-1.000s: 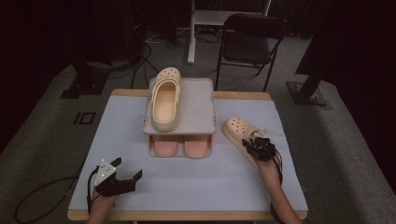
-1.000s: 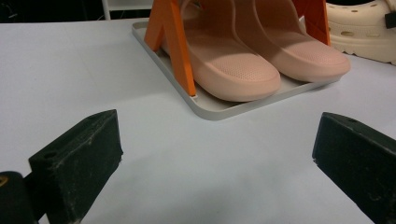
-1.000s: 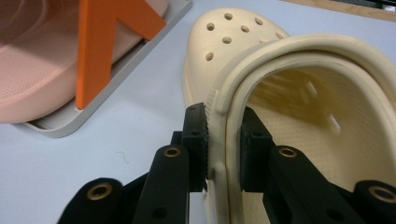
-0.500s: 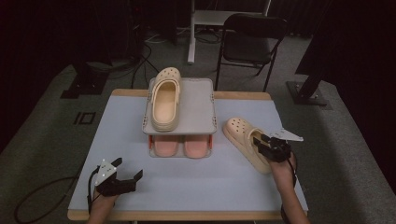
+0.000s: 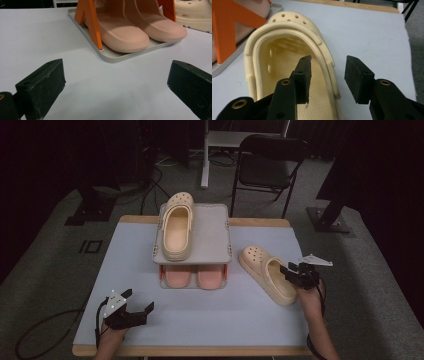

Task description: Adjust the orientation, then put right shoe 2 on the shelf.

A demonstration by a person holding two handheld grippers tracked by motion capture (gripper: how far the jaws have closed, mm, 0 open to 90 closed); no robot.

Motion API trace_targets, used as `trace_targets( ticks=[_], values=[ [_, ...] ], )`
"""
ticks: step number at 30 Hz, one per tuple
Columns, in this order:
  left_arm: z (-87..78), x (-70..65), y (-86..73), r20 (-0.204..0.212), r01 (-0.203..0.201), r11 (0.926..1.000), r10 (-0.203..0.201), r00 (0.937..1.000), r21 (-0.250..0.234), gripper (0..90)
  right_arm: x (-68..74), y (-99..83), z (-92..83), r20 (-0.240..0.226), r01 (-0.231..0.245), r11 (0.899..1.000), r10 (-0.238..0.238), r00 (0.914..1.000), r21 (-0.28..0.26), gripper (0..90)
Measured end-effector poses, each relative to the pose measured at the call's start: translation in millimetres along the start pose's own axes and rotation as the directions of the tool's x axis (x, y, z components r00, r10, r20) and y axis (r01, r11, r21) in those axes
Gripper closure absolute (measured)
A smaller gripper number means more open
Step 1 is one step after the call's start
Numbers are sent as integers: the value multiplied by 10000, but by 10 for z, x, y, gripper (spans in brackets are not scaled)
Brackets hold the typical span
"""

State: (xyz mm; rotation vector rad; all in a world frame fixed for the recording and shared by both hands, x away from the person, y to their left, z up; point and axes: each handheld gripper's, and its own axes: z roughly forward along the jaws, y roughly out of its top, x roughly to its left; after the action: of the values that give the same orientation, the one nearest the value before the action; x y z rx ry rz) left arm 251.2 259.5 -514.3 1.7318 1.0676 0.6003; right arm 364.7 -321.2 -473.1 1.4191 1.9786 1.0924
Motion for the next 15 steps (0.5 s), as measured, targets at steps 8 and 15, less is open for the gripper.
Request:
trace_targets(
  ticks=[8, 15],
  values=[
    [-18, 7, 2, -39, -31, 10000, 31, 10000, -4, 15, -14, 14, 101, -164, 1, 9998, 2, 9999, 194, 565],
    [-17, 11, 0, -19, 33, 10000, -33, 10000, 1, 15, -29, 49, 208, -223, 150, 9985, -138, 9997, 523, 608]
  ],
)
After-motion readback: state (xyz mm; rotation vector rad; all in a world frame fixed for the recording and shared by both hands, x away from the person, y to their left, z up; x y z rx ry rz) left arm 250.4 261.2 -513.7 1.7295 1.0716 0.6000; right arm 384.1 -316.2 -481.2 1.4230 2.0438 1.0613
